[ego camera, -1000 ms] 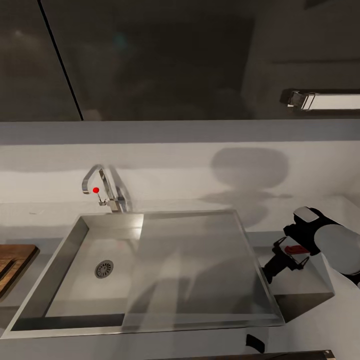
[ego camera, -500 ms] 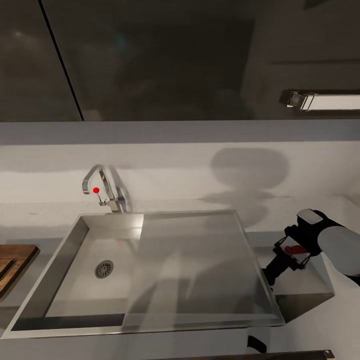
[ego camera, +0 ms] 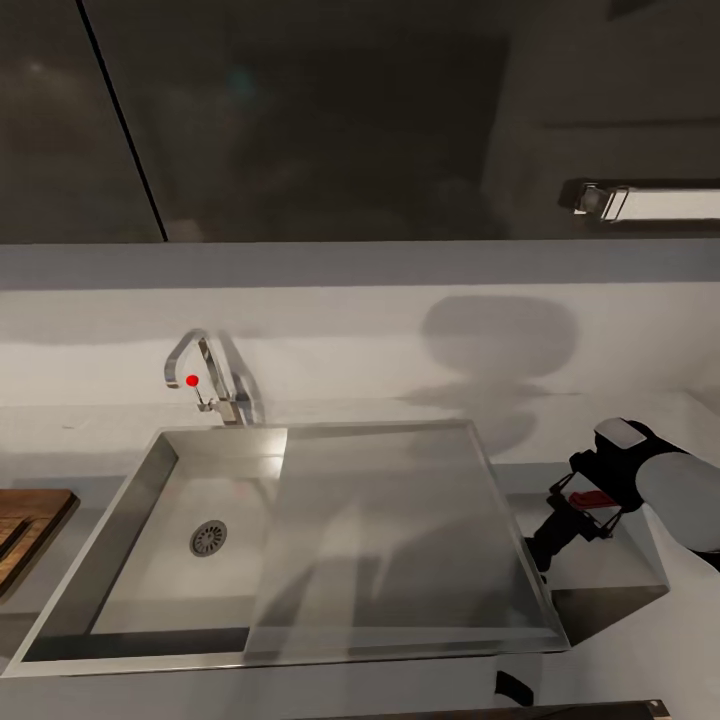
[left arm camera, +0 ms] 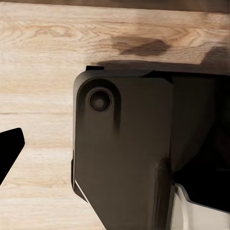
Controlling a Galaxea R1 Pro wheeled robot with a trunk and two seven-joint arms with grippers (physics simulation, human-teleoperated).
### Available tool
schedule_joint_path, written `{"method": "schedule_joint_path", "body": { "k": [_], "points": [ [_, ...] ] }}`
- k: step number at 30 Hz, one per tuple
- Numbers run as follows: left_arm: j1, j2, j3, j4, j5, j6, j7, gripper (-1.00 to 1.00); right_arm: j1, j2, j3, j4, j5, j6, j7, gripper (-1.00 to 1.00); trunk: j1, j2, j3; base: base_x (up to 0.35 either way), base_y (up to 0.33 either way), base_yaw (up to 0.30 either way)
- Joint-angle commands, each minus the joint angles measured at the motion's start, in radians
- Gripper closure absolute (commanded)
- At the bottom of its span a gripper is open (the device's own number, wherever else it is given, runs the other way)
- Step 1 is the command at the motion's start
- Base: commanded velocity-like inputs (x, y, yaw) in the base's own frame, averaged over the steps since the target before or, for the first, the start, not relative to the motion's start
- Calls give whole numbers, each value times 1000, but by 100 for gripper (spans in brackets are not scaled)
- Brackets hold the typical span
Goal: In the kitchen, take the Vidalia onion out of the sink, dice it on the chopping board with the paring knife, put the diced onion into the bowl on the countertop, then place both the paring knife and the chopping board into the sink.
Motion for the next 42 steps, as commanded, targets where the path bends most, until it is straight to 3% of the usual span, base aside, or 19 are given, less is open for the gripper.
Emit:
{"method": "schedule_joint_path", "body": {
  "k": [1, 2, 42],
  "points": [
    [-1, 1, -8, 1, 10, -3, -2, -100, 17, 0, 17, -1, 0, 8, -4, -100, 1, -1, -2, 0, 0, 0],
    [0, 1, -8, 1, 10, -3, -2, -100, 17, 0, 17, -1, 0, 8, -4, 100, 1, -1, -2, 0, 0, 0],
    [0, 1, -8, 1, 10, -3, -2, -100, 17, 2, 17, 0, 1, 13, -7, 100, 1, -1, -2, 0, 0, 0]
  ]
}}
